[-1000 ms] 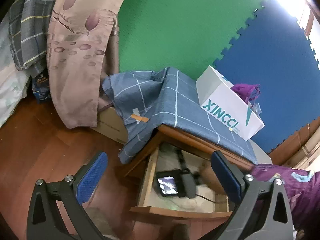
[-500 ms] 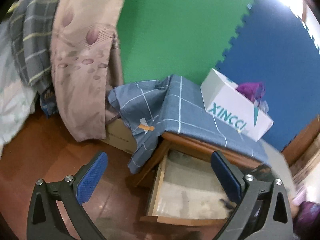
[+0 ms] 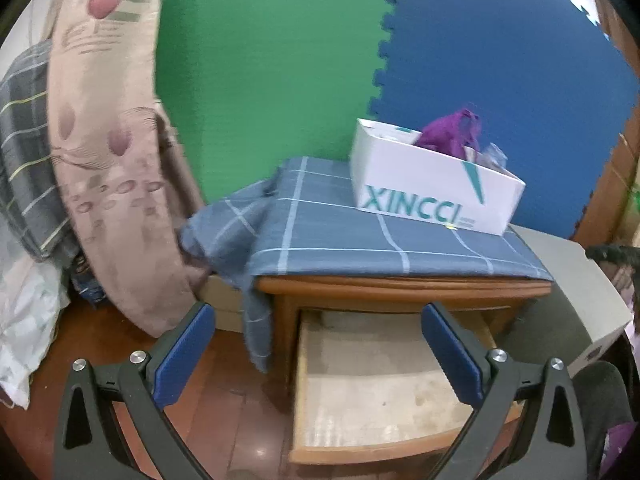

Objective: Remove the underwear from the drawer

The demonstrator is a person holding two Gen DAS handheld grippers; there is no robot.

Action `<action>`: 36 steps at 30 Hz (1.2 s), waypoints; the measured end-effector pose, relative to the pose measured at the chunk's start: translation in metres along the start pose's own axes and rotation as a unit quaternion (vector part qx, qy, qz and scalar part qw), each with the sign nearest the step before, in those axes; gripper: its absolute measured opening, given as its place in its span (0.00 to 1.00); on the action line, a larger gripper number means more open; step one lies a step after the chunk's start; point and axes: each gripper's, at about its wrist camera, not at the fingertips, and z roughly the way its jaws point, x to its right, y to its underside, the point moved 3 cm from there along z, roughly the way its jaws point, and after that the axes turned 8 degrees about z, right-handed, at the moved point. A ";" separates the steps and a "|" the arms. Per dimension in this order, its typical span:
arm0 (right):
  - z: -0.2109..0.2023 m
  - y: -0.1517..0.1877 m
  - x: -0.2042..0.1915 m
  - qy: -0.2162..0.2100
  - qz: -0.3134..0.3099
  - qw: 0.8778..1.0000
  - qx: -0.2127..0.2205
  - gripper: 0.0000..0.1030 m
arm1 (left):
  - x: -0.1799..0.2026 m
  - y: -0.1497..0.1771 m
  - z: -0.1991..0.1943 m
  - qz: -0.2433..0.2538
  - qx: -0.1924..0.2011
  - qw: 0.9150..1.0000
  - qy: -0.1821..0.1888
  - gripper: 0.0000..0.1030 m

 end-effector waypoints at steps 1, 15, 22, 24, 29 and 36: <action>0.004 -0.002 0.026 0.017 0.019 1.000 -0.011 0.91 | 0.008 -0.002 0.003 0.006 0.000 1.000 0.004 0.99; 0.100 -0.010 0.183 0.132 0.153 0.977 -0.070 0.91 | 0.082 0.002 0.045 0.111 -0.055 0.992 -0.016 1.00; 0.100 -0.011 0.172 0.105 0.204 0.973 -0.018 0.92 | 0.091 0.002 0.073 0.117 -0.146 0.980 -0.068 1.00; 0.057 -0.018 0.126 0.070 0.167 0.983 0.039 0.92 | 0.086 -0.001 0.070 0.089 -0.138 0.986 -0.043 1.00; -0.027 -0.003 -0.004 -0.047 0.066 0.990 0.115 0.95 | 0.078 -0.009 0.060 0.032 -0.121 0.992 -0.018 1.00; -0.054 0.085 -0.137 -0.169 0.008 0.980 0.103 0.95 | 0.076 -0.015 0.045 0.003 -0.105 0.994 -0.010 0.99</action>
